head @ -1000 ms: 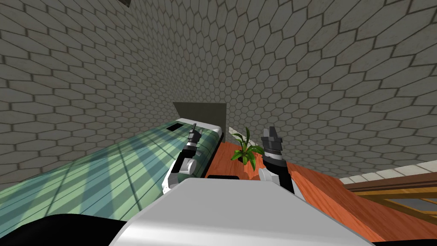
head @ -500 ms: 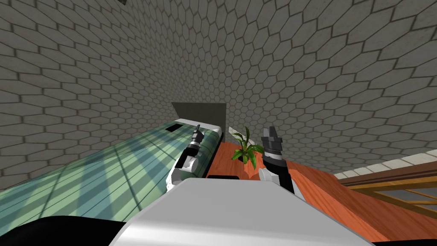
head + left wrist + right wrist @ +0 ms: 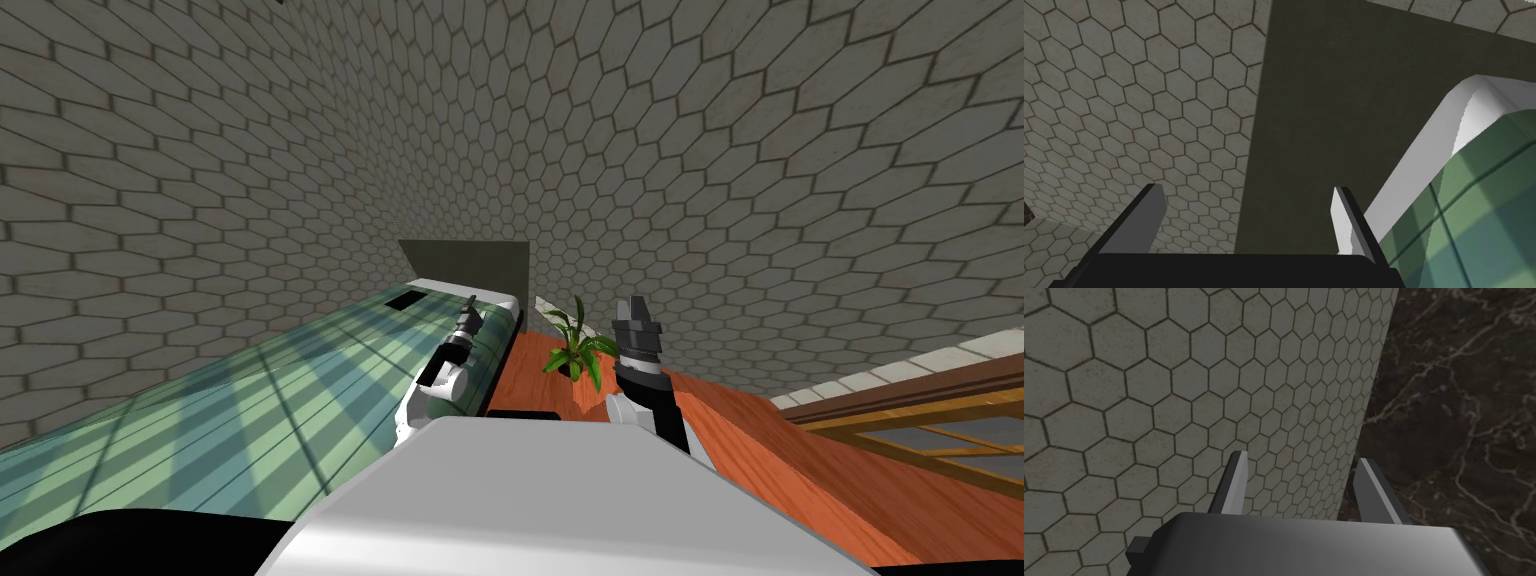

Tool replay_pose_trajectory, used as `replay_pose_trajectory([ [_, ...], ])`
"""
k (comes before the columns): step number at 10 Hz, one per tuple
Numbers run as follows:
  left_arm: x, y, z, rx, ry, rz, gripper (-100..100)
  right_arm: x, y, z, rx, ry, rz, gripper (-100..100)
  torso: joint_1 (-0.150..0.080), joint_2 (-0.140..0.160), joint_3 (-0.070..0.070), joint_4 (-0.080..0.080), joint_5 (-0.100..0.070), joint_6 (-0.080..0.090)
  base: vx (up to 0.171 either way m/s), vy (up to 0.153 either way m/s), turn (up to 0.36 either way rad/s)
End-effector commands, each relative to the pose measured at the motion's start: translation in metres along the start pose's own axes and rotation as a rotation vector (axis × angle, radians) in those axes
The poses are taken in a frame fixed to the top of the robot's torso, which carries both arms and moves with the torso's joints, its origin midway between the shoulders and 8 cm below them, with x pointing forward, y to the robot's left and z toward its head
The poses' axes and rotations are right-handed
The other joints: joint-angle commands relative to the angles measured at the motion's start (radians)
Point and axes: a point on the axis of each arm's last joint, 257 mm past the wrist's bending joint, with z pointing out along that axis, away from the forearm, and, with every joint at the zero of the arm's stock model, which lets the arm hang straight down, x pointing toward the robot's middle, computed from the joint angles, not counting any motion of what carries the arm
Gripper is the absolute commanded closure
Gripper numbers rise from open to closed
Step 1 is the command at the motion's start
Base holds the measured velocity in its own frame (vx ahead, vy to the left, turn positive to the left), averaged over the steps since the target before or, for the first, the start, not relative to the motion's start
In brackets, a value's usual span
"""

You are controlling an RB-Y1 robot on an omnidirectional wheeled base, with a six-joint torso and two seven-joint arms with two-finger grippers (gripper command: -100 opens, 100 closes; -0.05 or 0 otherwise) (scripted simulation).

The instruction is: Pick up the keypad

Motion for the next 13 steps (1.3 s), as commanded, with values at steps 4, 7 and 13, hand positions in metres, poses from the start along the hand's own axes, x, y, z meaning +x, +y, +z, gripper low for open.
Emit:
replay_pose_trajectory([
  [4,0.012,0.048,0.006,-0.158,0.025,-0.028,-100,0.000,0.000,0.000,0.000,0.000,0.000,0,0.003,0.000,0.000,0.000,0.001,0.000,-0.005,0.072,-0.075],
  [7,0.018,0.075,0.006,-0.250,0.034,-0.037,-100,0.000,0.000,0.000,0.000,0.000,0.000,0,0.001,0.000,0.000,0.000,0.000,0.000,-0.008,0.040,-0.043],
  [13,0.026,0.126,-0.001,-0.422,0.052,-0.046,-100,0.000,0.000,0.000,0.000,0.000,0.000,0,0.001,-0.001,-0.001,0.000,0.000,0.000,0.000,0.044,-0.039],
])
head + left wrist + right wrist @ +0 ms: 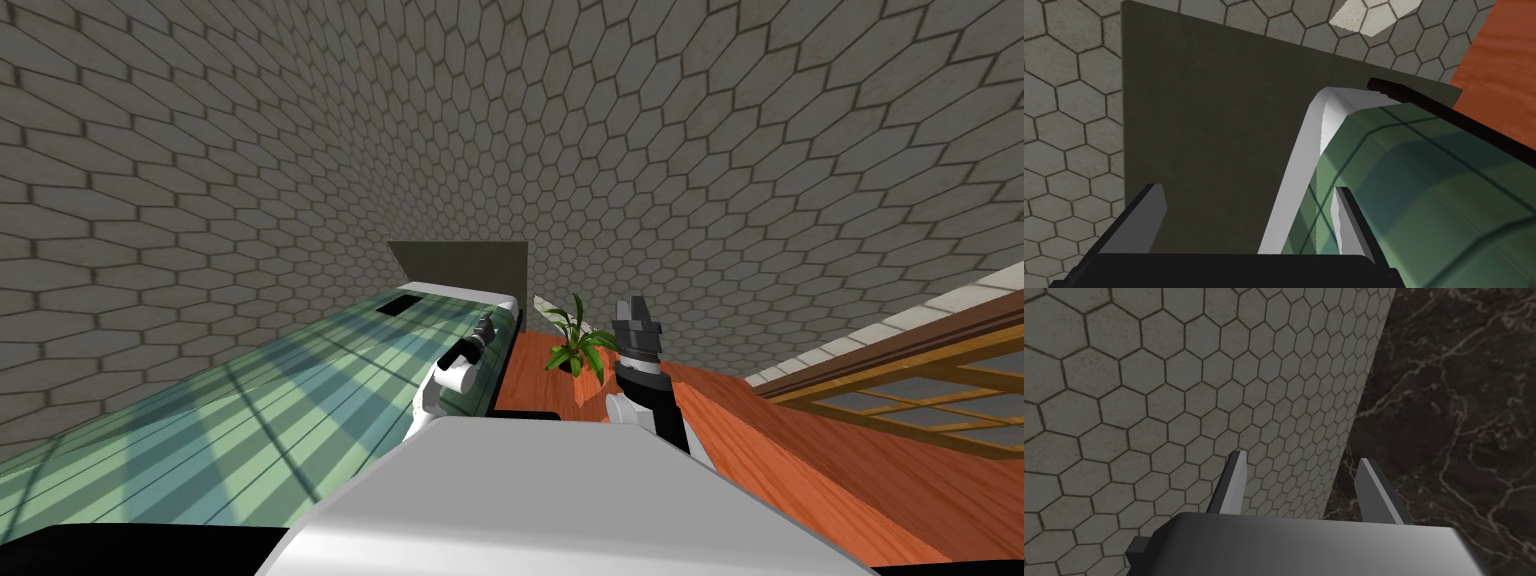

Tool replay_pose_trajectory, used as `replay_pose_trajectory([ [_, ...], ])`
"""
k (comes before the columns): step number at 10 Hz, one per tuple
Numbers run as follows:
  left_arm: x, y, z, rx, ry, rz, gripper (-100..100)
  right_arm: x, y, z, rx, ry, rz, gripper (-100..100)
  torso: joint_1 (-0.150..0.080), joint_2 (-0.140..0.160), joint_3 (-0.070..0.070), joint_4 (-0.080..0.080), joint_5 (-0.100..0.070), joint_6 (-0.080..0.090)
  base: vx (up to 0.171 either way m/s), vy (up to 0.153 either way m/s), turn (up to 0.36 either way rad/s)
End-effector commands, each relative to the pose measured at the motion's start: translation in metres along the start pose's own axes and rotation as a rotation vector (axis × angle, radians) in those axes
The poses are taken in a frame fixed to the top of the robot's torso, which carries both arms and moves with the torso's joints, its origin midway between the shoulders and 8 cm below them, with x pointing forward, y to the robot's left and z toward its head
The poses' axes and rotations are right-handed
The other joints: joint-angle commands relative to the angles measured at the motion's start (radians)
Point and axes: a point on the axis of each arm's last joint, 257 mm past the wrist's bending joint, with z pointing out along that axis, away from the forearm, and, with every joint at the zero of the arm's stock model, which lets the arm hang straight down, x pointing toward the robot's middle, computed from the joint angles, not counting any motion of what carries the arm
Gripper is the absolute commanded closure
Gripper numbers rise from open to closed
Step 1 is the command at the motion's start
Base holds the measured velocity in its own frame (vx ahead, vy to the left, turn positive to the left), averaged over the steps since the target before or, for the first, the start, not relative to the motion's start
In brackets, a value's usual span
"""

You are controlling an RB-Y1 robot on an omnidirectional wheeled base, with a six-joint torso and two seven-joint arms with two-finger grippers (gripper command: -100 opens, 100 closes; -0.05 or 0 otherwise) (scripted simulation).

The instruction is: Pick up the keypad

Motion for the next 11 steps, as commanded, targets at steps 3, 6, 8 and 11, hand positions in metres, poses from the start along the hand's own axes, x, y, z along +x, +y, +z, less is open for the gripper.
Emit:
replay_pose_trajectory([
  [3,0.003,0.034,0.004,-0.120,0.003,-0.003,-100,0.000,0.000,0.000,0.000,0.000,0.000,0,-0.001,0.000,0.000,0.000,0.000,0.000,0.008,0.037,-0.033],
  [6,0.003,0.061,0.005,-0.216,0.004,-0.003,-100,0.000,0.000,0.000,0.000,0.000,0.000,0,0.001,0.000,0.000,0.000,0.000,0.000,0.006,0.050,-0.032],
  [8,0.003,0.083,0.005,-0.289,0.005,-0.002,-100,0.000,0.000,0.000,0.000,0.000,0.000,0,-0.001,-0.001,0.000,0.000,0.000,0.000,0.016,0.040,-0.042],
  [11,0.000,0.111,0.000,-0.390,0.001,0.001,-100,0.000,0.000,0.000,0.000,0.000,0.000,0,-0.001,-0.001,0.000,0.000,0.000,0.000,0.014,0.030,-0.027],
])
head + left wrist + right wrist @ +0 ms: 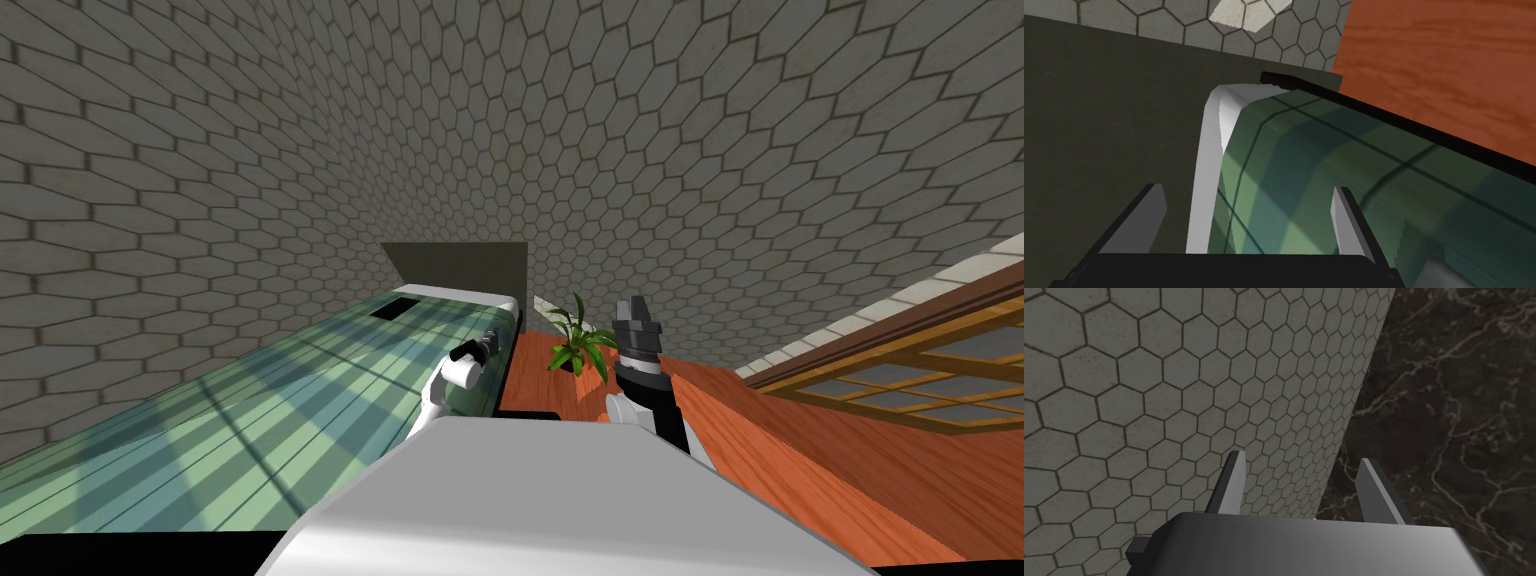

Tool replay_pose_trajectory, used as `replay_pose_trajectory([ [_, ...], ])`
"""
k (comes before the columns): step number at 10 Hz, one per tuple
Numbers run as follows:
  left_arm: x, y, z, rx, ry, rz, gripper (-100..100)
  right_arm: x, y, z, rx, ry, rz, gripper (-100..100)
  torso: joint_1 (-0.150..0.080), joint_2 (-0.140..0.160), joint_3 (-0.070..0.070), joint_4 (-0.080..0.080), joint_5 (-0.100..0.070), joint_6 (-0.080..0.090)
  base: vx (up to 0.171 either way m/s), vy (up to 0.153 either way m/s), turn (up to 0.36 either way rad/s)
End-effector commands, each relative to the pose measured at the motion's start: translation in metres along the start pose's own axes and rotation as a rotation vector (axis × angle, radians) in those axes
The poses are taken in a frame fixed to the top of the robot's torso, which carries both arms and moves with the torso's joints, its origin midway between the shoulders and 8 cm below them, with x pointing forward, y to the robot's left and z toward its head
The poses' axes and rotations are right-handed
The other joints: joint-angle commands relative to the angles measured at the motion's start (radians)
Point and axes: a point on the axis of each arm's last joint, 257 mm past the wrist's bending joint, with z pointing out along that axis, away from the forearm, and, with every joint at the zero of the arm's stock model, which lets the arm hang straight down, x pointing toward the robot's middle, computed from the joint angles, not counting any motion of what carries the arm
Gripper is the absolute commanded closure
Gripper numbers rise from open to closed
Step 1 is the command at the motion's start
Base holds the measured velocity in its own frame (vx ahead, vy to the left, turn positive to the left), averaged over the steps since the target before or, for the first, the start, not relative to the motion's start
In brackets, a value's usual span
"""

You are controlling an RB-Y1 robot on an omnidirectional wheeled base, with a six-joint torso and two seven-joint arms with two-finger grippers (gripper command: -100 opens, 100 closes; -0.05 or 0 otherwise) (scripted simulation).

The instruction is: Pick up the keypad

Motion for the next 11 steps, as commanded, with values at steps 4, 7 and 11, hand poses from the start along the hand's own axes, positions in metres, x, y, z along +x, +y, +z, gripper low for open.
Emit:
replay_pose_trajectory([
  [4,-0.010,0.058,0.007,-0.196,-0.017,0.005,-100,0.000,0.000,0.000,0.000,0.000,0.000,0,0.001,-0.001,-0.001,0.000,0.000,0.000,0.031,0.044,-0.030],
  [7,-0.023,0.097,0.006,-0.332,-0.038,0.010,-100,0.000,0.000,0.000,0.000,0.000,0.000,0,-0.001,-0.001,-0.001,0.000,0.000,0.000,0.039,0.030,-0.023],
  [11,-0.032,0.124,0.000,-0.432,-0.056,0.011,-100,0.000,0.000,0.000,0.000,0.000,0.000,0,-0.001,-0.001,-0.001,0.000,0.000,0.000,0.035,0.023,-0.011],
])
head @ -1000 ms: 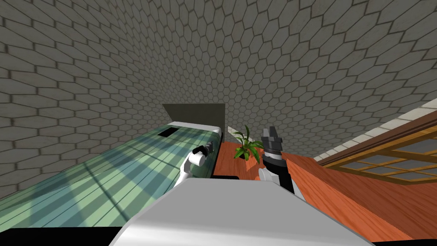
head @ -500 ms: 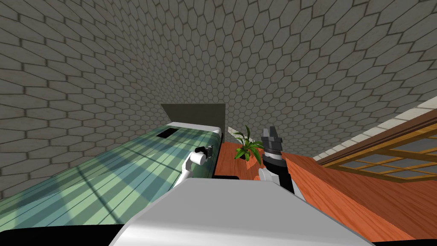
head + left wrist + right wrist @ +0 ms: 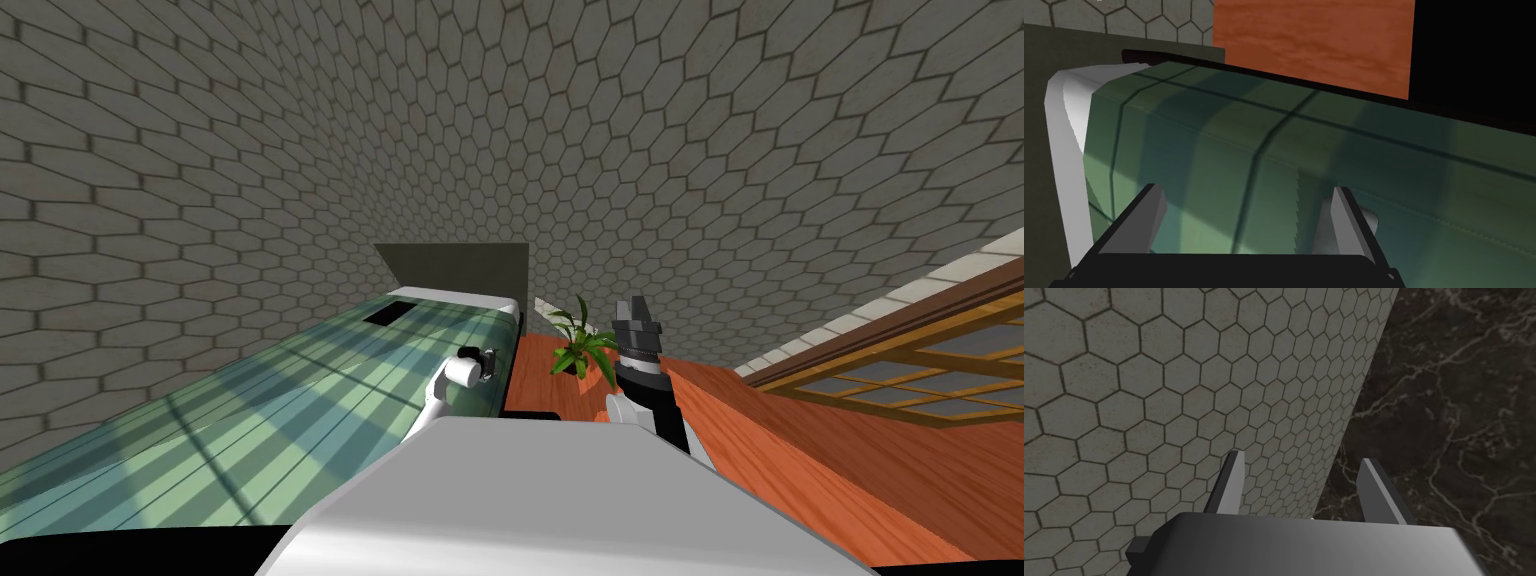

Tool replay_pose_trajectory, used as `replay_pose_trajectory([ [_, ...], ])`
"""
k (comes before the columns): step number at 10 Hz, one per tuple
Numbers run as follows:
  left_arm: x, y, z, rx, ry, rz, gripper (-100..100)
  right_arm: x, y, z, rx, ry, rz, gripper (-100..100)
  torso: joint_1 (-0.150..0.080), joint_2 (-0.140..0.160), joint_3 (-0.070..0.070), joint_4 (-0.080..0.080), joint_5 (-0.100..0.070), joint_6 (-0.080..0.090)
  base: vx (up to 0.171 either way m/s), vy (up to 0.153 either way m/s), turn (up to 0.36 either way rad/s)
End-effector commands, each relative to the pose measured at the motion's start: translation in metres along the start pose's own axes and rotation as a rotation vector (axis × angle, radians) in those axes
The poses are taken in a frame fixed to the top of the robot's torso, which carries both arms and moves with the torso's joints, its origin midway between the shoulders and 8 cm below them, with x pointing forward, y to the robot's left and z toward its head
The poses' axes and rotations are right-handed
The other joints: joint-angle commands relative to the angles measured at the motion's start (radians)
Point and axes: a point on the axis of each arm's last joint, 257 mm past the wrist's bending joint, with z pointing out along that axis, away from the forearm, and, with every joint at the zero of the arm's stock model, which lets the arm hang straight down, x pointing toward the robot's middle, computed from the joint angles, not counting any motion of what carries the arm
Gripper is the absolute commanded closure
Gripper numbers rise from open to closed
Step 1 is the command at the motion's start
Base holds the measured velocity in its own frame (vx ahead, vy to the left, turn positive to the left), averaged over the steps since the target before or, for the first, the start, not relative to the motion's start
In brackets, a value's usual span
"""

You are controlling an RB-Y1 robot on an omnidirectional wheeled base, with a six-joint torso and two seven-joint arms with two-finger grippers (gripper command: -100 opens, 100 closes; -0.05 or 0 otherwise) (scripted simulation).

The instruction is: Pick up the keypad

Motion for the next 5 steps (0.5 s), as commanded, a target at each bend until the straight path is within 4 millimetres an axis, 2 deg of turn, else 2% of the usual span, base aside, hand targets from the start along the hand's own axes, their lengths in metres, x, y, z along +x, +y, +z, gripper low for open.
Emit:
replay_pose_trajectory([
  [1,-0.009,0.020,0.005,-0.074,-0.017,-0.001,-100,0.000,0.000,0.000,0.000,0.000,0.000,0,0.000,0.000,0.000,0.000,0.000,0.000,0.047,0.024,-0.014],
  [2,-0.010,0.024,0.004,-0.088,-0.018,-0.001,-100,0.000,0.000,0.000,0.000,0.000,0.000,0,0.000,-0.001,0.000,0.000,0.000,0.000,0.045,0.020,-0.010],
  [3,-0.019,0.040,0.007,-0.145,-0.034,-0.003,-100,0.000,0.000,0.000,0.000,0.000,0.000,0,0.000,-0.001,0.000,0.000,0.000,0.000,0.064,0.020,-0.010],
  [4,-0.019,0.043,0.006,-0.155,-0.035,-0.003,-100,0.000,0.000,0.000,0.000,0.000,0.000,0,0.000,-0.002,-0.001,0.000,0.000,0.000,0.054,0.014,-0.006],
  [5,-0.028,0.059,0.007,-0.209,-0.050,-0.006,-100,0.000,0.000,0.000,0.000,0.000,0.000,0,-0.001,-0.001,-0.001,0.000,0.000,0.000,0.062,0.017,-0.004],
])
